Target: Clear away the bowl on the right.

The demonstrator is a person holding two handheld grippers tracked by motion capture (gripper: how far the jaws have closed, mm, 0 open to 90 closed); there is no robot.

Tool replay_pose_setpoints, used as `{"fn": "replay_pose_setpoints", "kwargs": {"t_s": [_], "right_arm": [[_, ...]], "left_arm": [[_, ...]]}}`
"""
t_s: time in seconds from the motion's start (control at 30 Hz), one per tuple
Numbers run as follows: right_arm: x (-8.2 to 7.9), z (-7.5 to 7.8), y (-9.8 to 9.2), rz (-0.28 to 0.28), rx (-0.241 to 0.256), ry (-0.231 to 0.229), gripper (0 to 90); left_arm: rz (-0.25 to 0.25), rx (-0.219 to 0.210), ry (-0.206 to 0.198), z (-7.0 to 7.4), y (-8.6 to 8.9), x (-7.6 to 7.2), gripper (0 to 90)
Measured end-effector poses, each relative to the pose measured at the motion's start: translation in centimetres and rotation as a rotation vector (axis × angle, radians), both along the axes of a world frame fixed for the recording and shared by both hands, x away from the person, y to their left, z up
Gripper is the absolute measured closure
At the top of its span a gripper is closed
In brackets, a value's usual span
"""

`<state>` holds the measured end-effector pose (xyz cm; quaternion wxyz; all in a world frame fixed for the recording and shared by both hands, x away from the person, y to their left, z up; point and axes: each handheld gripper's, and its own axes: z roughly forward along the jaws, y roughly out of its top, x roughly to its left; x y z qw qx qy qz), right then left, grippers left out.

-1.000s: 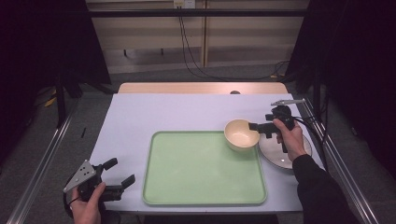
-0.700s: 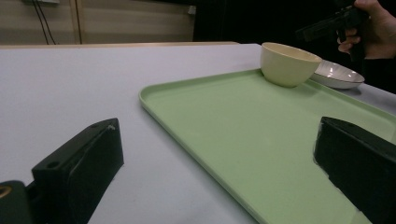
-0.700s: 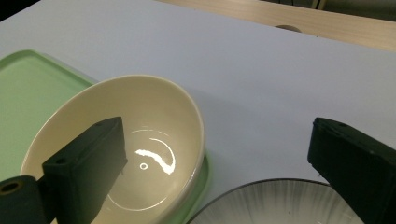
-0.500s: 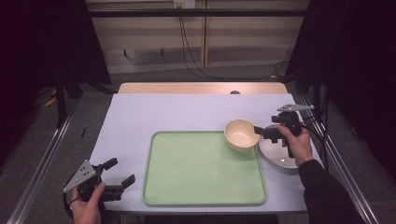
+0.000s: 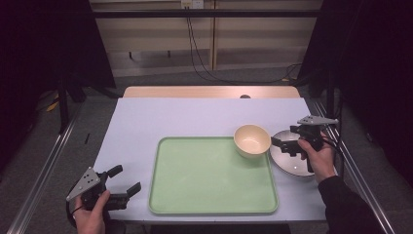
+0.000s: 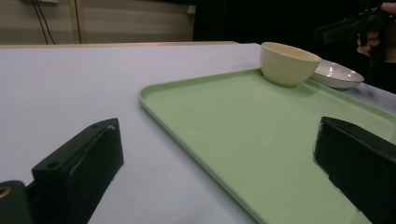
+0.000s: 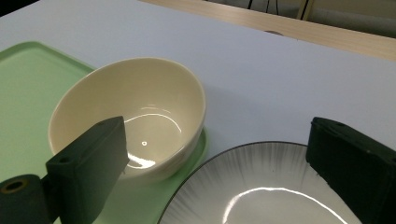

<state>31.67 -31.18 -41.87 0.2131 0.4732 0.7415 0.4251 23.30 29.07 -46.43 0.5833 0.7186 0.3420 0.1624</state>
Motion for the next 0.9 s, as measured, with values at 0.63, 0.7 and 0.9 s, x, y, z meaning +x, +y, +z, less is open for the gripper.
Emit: {"fn": "replay_pose_setpoints", "kwargs": {"t_s": [0.63,0.7,0.9], "right_arm": [[-4.2,-0.4,-0.1,-0.003,0.013,-0.032,5.8],[-4.9,-0.7,0.1,0.003,0.023,-0.027,5.8],[-6.2,-0.7,0.2,0.011,0.029,-0.034,5.7]], "left_arm": [[0.012,-0.006,-0.005,0.0,0.0,0.0,1.5],[0.019,-0.019,-0.004,0.0,-0.1,-0.1,1.5],[0.014,-0.014,-0.004,0.0,0.0,0.0,1.5]]}}
